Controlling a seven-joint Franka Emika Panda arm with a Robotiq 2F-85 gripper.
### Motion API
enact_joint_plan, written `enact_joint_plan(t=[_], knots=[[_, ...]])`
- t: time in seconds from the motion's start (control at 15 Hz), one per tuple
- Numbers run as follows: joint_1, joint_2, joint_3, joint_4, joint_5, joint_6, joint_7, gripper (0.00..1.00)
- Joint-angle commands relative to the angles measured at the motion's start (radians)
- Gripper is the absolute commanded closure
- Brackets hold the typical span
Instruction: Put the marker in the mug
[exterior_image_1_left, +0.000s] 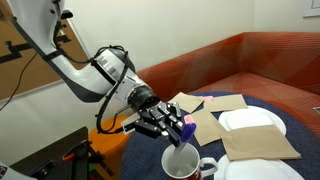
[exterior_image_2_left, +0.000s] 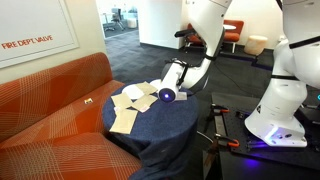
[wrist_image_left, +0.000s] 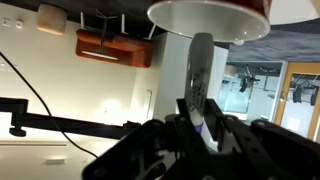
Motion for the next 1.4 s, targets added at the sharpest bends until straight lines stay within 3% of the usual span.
enact_joint_plan(t=[0.0,0.53,0.6,0.67,0.8,1.2,1.33], knots=[[-0.03,0.024,0.02,0.03,-0.017,0.032,0.001,0.94],[-0.034,0.076,0.023,0.051,-0.012,0.064,0.001,0.94],[-0.034,0.081,0.024,0.05,-0.01,0.066,0.0,0.79],[-0.035,0.085,0.025,0.05,-0.009,0.069,0.0,0.52],[-0.035,0.092,0.025,0.051,-0.009,0.072,0.0,0.46],[-0.038,0.08,0.027,0.042,-0.006,0.076,0.0,0.01],[-0.039,0.047,0.03,0.025,-0.004,0.083,0.0,0.0]])
